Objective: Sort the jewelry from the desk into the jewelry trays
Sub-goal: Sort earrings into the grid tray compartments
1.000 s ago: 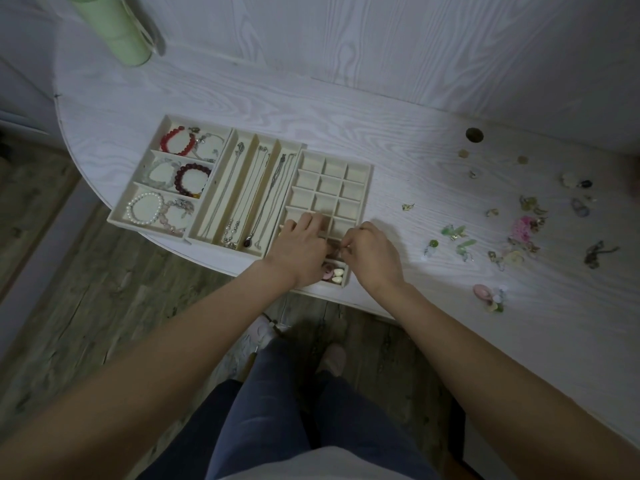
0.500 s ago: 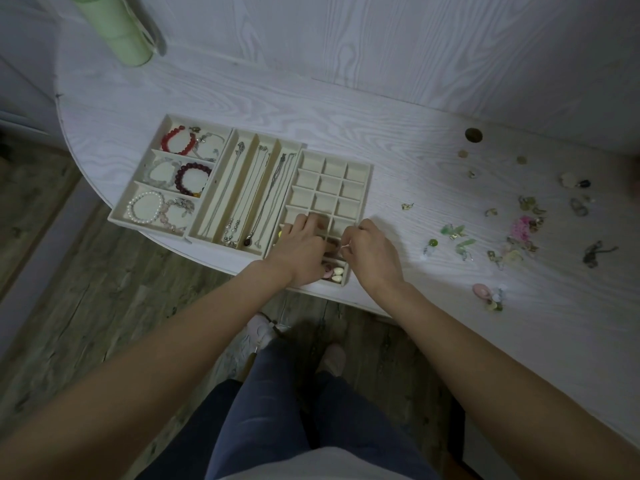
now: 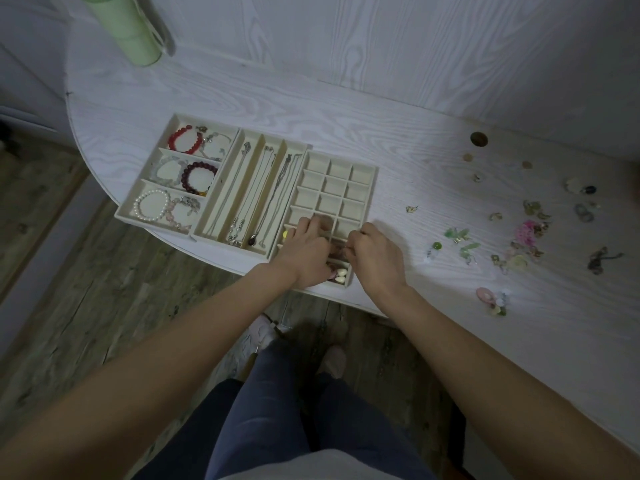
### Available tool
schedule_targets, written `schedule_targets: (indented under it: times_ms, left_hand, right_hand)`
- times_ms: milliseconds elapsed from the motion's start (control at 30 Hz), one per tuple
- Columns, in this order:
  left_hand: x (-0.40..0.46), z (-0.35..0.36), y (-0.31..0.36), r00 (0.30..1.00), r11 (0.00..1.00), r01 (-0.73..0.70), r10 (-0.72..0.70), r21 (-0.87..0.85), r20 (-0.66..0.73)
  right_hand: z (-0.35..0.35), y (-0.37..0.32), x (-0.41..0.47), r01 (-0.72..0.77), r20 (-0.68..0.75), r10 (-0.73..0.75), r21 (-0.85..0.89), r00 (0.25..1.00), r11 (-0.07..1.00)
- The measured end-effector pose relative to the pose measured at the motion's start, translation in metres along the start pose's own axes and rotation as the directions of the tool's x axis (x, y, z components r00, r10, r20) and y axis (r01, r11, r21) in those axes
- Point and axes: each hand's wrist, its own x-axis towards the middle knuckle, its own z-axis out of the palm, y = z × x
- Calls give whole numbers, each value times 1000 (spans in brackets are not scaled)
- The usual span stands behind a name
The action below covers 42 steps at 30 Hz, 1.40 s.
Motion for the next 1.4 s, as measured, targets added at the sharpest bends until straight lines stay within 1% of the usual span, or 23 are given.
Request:
schedule_targets:
  times_ms: [67,133,300,400,500,567,700,900,967,1100,1400]
  left_hand:
    - [0,-5,-2,1000,1000,-5,5,-4,-1]
    - [0,-9,-3,1000,999,-23,24,33,-19]
    - [6,-21,-6,986,955,-122,147,270,-73]
    - [10,-27,-5,973,906,-171,218,386,-81]
    - [12,-28,-6,968,874,-186,240,449,-67]
    - [12,-27,-6,970,881,-182,234,436,-67]
    - [8,-25,-6,979,917,-179,203,357,-32]
    - [4,-23,-5,983,927,-165,183,336,-24]
    - [2,-25,-3,984,935,-163,177,315,-17]
    - [-1,-27,-3,985,948,-162,173,274,-16]
    - [-4,-28,2,988,961,-146,153,237,-14]
  right_hand:
    - [-1,1,1,-8,7,8,18,1000,1000]
    - [-3,1,2,-18,22,17,33,1000,999]
    - [-10,-3,4,-57,60,55,38,997,998]
    - [-13,-6,7,-84,60,86,-26,995,996]
    - [-15,-10,7,-75,55,82,-127,995,989]
    - [-15,-11,7,-67,57,76,-151,995,986]
    - [-14,-12,5,-74,62,85,-165,994,984]
    - [-11,-15,4,-57,97,74,-170,993,984]
    - [-11,-14,5,-56,98,69,-134,993,989]
    - [-11,-6,5,-57,122,56,3,991,998]
    - [-7,-10,1,-143,37,140,90,989,986]
